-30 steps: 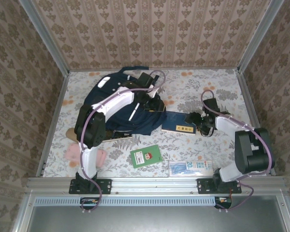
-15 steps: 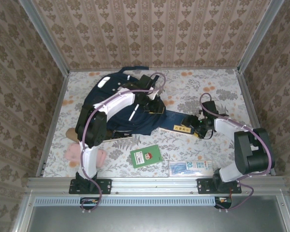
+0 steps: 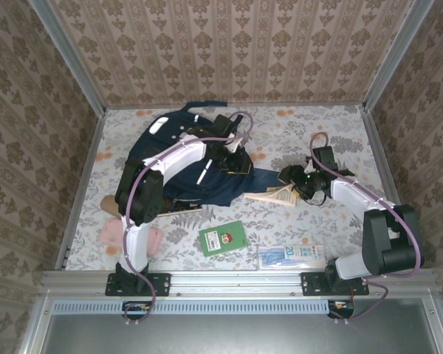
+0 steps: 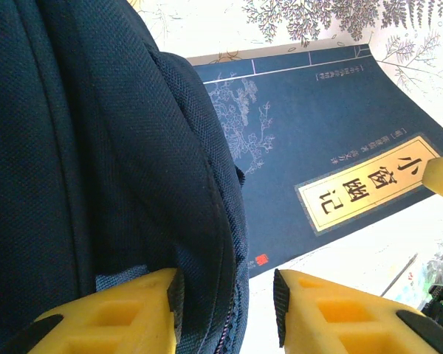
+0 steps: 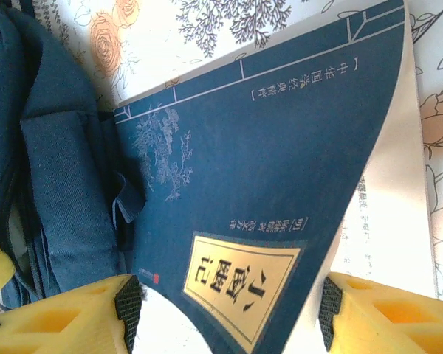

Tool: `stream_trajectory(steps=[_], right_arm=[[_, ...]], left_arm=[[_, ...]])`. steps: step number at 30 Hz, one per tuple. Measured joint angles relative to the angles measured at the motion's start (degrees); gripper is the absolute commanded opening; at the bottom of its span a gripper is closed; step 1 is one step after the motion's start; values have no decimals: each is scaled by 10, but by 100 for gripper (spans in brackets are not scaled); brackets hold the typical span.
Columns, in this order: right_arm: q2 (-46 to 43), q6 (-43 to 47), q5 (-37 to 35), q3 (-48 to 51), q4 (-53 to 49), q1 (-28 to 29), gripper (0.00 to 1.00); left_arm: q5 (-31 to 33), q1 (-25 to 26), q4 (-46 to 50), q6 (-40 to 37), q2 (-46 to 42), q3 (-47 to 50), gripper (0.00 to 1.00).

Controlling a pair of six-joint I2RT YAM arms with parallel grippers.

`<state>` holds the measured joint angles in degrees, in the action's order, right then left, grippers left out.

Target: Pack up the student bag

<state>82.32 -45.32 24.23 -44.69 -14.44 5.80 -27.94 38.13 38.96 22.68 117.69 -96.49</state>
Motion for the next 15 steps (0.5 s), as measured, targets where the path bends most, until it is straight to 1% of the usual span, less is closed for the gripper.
stream_trajectory(steps=[6, 10, 15], right_arm=[[41, -29, 18, 0, 48, 0, 71], [60, -49, 20, 1, 76, 0, 70], [63, -67, 21, 15, 108, -11, 69]], left_arm=[[-1, 0, 0, 0, 0, 0, 39], [-1, 0, 0, 0, 0, 0, 39], [-1, 0, 0, 0, 0, 1, 39]])
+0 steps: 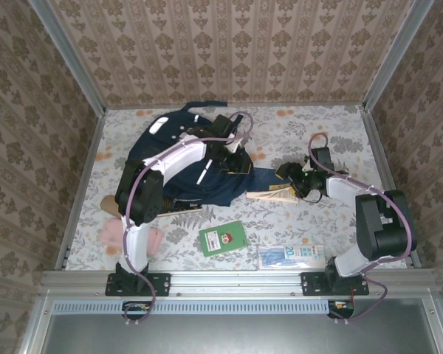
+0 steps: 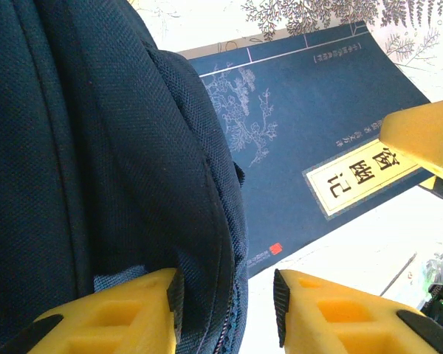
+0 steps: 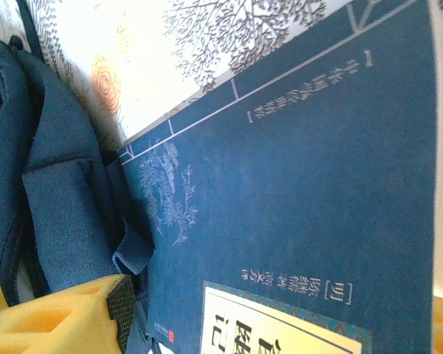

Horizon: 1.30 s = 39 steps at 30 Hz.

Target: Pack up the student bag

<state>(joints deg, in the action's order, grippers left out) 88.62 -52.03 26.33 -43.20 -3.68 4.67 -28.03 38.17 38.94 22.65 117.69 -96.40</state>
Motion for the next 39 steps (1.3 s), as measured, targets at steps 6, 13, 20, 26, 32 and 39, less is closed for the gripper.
stream_trajectory(steps=[6, 13, 20, 26, 32, 39], right_arm=[[-5, -7, -6, 21, 6, -30, 69], [-45, 2, -21, 26, -17, -42, 68], [-76, 8, -24, 36, -27, -44, 65], [-104, 8, -24, 41, -30, -44, 55], [-104, 6, -23, 51, -26, -44, 21], [-98, 6, -21, 57, -24, -47, 0]], left_arm=[[0, -1, 0, 0, 0, 0, 39], [0, -4, 0, -2, 0, 0, 39], [0, -4, 0, -2, 0, 0, 39], [0, -4, 0, -2, 0, 0, 39], [0, -4, 0, -3, 0, 0, 39], [0, -7, 1, -3, 0, 0, 43]])
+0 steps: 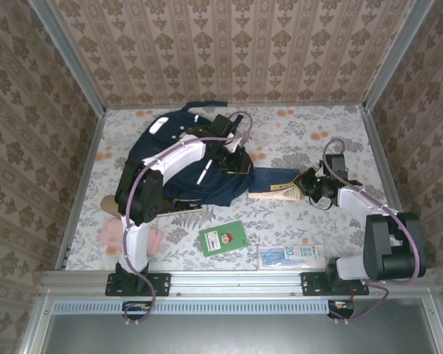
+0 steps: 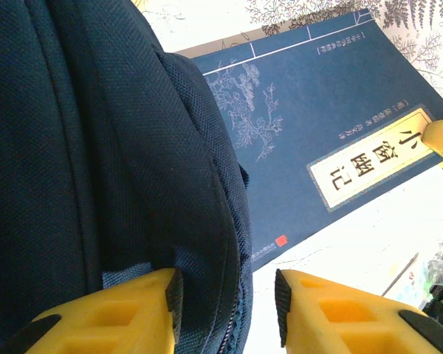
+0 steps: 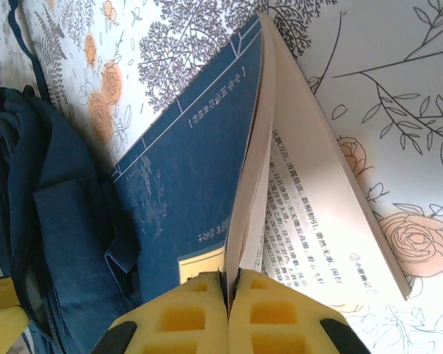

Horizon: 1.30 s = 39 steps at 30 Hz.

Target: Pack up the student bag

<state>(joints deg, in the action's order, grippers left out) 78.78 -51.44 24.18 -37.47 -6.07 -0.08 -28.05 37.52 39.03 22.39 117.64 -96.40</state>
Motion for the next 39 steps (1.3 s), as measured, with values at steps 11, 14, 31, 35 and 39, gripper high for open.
stream_trajectory(steps=[11, 14, 31, 35, 39], right_arm=[[-127, 64, -47, -109, -103, 49, 0], [-129, 102, -49, -195, -134, 78, 0], [-93, 166, 249, -327, -88, 98, 0], [-78, 137, 296, -325, -33, 98, 0], [-54, 92, 332, -315, 30, 98, 0]], left_arm=[[51, -37, 13, -7, -106, -7, 60], [61, -42, 12, -11, -134, -24, 61], [-202, -113, -153, -1, -167, 28, 69], [-283, -96, -235, 48, -168, 78, 69], [-317, -74, -269, 77, -167, 101, 70]])
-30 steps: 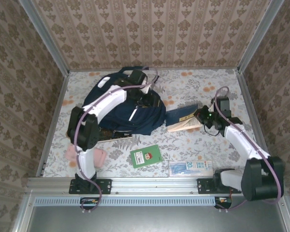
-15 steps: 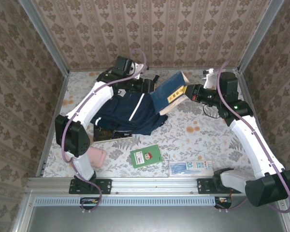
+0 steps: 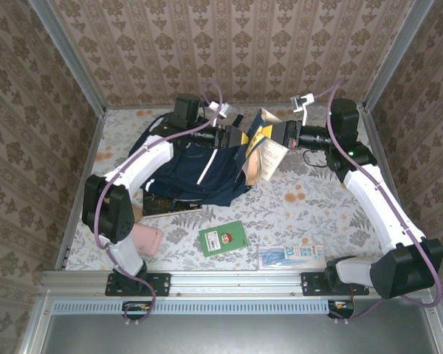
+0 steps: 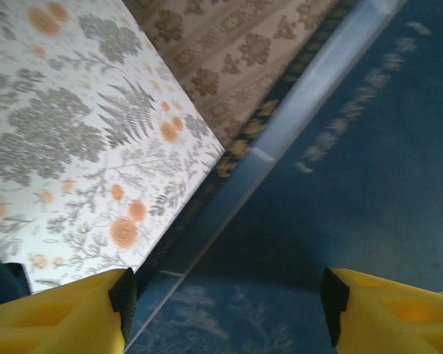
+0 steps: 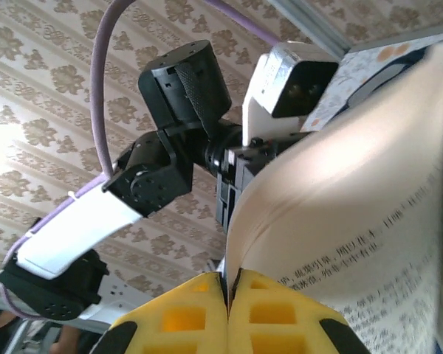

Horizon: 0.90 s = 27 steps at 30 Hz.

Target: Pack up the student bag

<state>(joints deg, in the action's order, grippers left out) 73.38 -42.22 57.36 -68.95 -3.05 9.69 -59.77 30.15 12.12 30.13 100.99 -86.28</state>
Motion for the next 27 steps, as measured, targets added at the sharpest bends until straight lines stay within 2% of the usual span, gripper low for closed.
stream_trajectory(steps=[3, 12, 21, 27], right_arm=[[13, -34, 15, 14, 43, 0, 0], [25, -130, 38, 31, 158, 0, 0], [26, -170, 51, 39, 198, 0, 0], [36, -179, 52, 39, 210, -1, 0]], left_arm=[[-8, 5, -9, 6, 0, 1, 70], [-24, -21, -67, 45, 0, 41, 72], [-25, -64, -120, 79, -2, 64, 75], [-56, -58, -238, 161, -2, 100, 74]])
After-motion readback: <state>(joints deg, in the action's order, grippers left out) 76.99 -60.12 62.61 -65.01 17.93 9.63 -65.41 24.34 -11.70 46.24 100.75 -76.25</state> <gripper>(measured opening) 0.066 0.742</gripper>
